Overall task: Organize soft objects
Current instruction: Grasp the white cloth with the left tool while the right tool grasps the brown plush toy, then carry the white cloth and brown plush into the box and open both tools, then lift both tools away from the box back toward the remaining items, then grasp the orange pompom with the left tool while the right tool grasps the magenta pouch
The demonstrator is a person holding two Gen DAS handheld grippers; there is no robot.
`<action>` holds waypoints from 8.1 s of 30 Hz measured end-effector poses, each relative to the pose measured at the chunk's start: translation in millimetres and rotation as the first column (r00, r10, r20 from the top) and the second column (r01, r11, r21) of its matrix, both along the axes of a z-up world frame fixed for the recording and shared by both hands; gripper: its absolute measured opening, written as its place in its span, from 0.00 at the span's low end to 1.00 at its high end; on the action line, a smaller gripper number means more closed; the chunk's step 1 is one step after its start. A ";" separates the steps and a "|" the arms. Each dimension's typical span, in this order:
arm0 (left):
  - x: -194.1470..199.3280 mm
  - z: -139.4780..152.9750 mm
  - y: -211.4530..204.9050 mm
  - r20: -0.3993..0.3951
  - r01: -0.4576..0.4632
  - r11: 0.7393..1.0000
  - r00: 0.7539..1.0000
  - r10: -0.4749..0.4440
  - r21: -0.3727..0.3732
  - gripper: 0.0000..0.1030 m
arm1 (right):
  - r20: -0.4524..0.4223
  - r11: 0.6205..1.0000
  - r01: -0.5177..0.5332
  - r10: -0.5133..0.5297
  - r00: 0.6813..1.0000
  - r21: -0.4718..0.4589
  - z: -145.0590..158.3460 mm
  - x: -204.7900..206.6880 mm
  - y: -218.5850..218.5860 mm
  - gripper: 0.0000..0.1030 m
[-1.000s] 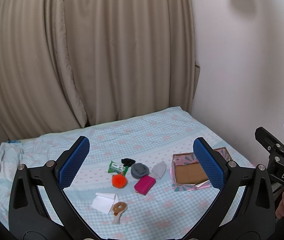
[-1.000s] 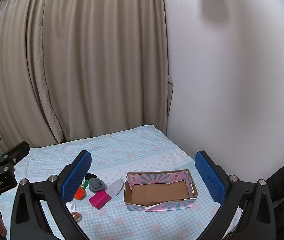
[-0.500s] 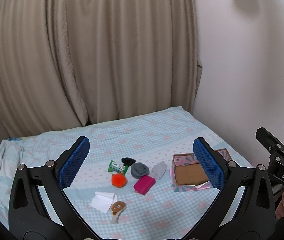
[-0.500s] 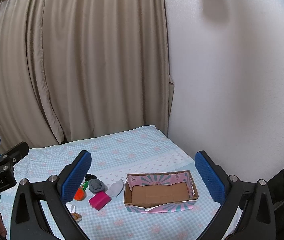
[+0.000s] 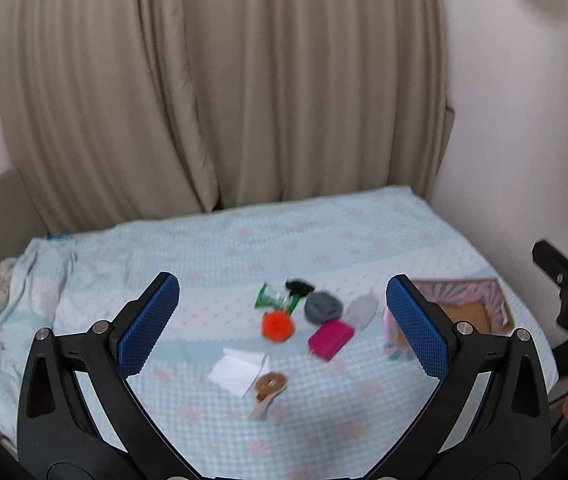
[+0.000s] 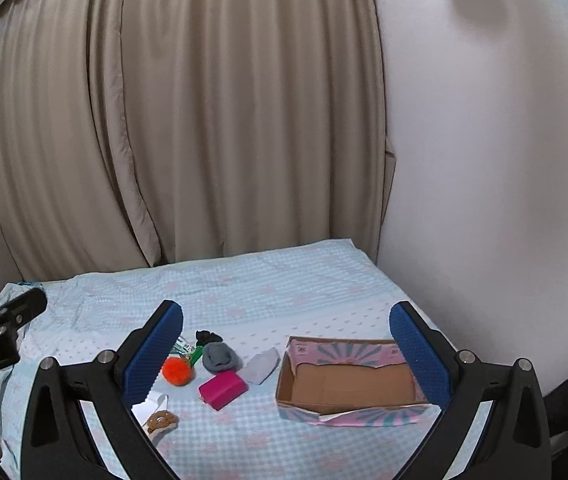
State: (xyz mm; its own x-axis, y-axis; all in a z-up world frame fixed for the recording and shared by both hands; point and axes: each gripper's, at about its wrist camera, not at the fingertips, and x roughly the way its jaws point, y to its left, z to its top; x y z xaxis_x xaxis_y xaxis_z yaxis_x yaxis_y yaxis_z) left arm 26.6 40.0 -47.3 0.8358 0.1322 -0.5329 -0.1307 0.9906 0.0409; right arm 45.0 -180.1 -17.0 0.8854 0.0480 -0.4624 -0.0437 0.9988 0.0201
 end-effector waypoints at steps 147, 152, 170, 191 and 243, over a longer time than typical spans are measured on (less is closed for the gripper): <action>317.9 -327.8 -318.2 -0.689 0.401 0.909 0.628 -0.361 -0.111 0.91 | -0.754 0.963 0.111 0.119 0.646 0.246 -340.4 268.7 -241.4 0.70; 309.7 -316.5 -312.0 -0.667 0.412 0.908 0.654 -0.357 -0.082 1.00 | -0.765 0.965 0.108 0.118 0.633 0.238 -339.5 270.2 -240.0 1.00; 276.0 -238.0 -295.4 -0.554 0.390 0.908 0.728 -0.405 -0.151 1.00 | -0.663 0.970 0.096 0.078 0.744 0.223 -257.6 243.6 -233.2 1.00; 141.7 -69.0 -168.2 -0.250 0.346 0.915 0.886 -0.391 -0.206 1.00 | -0.377 0.997 0.010 0.019 0.926 0.075 -57.8 105.6 -141.4 1.00; 229.8 -308.7 105.6 -0.307 0.404 0.896 0.842 -0.444 -0.186 0.91 | -0.492 0.924 0.364 -0.263 0.830 0.120 -270.1 160.7 125.9 1.00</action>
State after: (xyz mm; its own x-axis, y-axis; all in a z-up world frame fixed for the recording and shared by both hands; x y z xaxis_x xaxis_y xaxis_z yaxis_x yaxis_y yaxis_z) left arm 256.4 145.6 -355.9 0.5666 -0.2697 -0.7786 0.3048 0.9465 -0.1061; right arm 205.6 -54.2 -287.1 0.5567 -0.0598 -0.8286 0.3357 0.9285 0.1586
